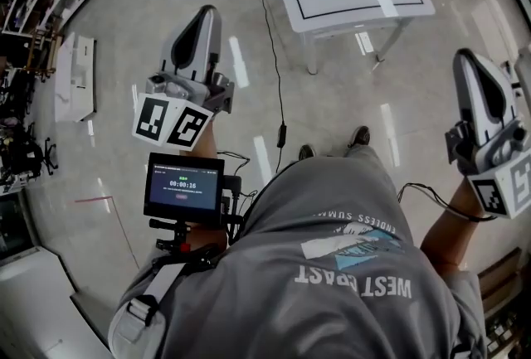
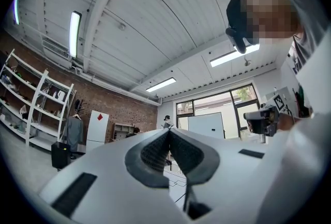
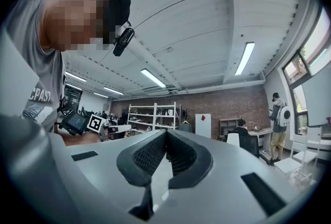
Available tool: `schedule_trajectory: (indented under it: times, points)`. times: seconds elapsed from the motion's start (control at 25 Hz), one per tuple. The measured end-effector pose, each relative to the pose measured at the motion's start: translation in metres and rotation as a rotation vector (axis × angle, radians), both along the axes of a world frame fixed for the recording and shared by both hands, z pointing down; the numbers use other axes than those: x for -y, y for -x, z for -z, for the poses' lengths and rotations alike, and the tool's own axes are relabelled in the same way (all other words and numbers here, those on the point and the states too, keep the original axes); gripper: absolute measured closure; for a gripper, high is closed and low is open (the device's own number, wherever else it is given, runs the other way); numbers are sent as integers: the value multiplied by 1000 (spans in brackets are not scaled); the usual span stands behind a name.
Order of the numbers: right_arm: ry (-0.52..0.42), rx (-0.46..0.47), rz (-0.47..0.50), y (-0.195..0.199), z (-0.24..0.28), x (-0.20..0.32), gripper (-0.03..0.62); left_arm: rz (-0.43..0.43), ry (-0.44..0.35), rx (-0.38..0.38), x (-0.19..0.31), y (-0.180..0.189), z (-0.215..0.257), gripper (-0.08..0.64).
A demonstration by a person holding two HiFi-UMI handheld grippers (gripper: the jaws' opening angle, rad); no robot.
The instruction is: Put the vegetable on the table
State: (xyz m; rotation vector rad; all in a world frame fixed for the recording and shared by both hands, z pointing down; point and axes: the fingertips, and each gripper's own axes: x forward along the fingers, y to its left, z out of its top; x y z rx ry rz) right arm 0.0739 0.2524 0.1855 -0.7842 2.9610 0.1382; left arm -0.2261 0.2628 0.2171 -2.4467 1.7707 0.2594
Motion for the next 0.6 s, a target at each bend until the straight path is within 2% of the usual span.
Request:
schedule_trajectory:
  times: [0.2,0.4,0.6]
  points:
    - [30,-14,-51,-20,-23,-17,586,-29,-20,-9,-6,-6,0,554]
    - [13,-25,-88,-29,-16,-26,586,-60,-45,-11,-6,-14,5,554]
    - [24,-48,-100,-31,-18,-34,586,-84,-32,-27,-8,-20,-1,554]
